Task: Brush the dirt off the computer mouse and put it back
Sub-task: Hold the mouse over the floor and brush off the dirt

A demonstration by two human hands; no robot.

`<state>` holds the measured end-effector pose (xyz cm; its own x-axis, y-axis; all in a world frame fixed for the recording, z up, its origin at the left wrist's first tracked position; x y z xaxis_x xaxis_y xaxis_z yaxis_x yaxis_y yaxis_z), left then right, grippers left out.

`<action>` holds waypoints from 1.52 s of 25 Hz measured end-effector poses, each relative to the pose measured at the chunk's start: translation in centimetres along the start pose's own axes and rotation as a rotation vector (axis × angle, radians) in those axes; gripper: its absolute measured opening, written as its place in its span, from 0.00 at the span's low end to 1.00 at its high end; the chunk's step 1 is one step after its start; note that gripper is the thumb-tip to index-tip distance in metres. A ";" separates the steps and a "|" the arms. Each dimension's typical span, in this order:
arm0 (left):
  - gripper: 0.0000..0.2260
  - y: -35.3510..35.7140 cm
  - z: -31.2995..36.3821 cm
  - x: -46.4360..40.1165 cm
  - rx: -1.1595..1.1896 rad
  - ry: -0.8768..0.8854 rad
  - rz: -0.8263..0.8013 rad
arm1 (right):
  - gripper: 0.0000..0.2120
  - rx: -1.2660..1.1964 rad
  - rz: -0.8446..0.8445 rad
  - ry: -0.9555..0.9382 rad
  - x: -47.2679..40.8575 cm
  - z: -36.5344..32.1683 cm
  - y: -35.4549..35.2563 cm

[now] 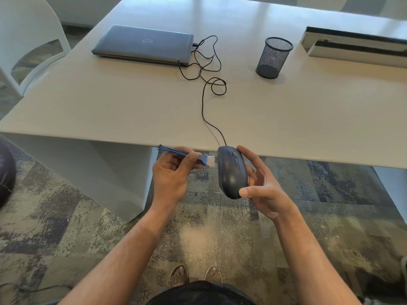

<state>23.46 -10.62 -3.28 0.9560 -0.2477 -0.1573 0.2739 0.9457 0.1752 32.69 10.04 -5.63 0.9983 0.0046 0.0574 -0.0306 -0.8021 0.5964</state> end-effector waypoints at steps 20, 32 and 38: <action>0.03 0.4 -0.7 1.5 -0.044 0.025 -0.133 | 0.47 -0.027 -0.003 0.038 1.4 1.1 0.4; 0.04 0.5 -1.4 0.5 -0.128 -0.019 0.078 | 0.48 0.008 -0.019 0.083 2.2 1.8 0.1; 0.08 -1.0 -1.2 1.8 -0.051 -0.040 -0.119 | 0.48 -0.035 0.006 0.078 2.4 1.9 0.0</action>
<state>24.77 -11.78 -4.89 0.9207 -0.3662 -0.1346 0.3810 0.9182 0.1082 35.22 8.91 -6.96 0.9914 0.0475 0.1221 -0.0394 -0.7805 0.6239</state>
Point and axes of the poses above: each hand's wrist, its own x-axis away from the middle knuckle, its own y-axis out of the palm, z = x × y, the point moved 1 cm from there along -x, towards the middle knuckle, and after that the axes turned 10 degrees about -x, right-handed, at the moved point
